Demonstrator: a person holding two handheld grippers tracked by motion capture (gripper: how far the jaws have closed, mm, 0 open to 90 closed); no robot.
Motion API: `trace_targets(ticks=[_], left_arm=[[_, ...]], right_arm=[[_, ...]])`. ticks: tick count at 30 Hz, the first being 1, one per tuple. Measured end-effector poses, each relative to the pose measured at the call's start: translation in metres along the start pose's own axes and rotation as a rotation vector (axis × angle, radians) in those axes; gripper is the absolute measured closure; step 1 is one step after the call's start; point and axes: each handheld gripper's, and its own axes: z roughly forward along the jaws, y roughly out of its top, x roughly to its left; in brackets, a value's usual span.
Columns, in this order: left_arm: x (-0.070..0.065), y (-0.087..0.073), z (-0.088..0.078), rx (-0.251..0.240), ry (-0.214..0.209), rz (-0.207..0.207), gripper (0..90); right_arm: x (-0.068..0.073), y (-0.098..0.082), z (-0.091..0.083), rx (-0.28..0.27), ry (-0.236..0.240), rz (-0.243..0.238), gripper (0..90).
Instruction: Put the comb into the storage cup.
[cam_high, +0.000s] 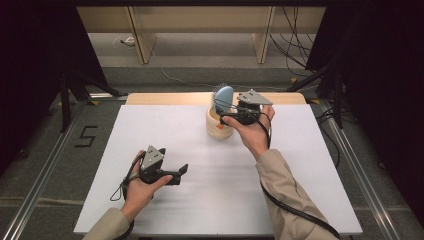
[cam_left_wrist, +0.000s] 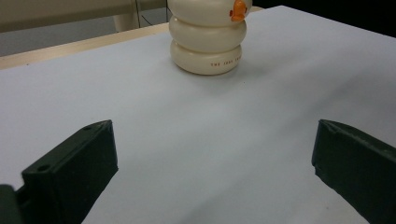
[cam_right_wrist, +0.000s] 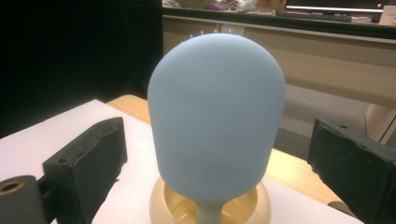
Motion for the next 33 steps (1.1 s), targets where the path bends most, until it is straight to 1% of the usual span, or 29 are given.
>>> trace_targets(ticks=[21, 33], left_arm=[[0.000, 0.000, 0.000, -0.001, 0.001, -0.001, 0.0], [-0.001, 0.000, 0.000, -0.002, 0.002, -0.001, 0.0]], right_arm=[[-0.002, -0.003, -0.008, 0.006, 0.007, -0.012, 5.6], [-0.005, -0.009, -0.015, 0.020, 0.011, -0.013, 5.7]])
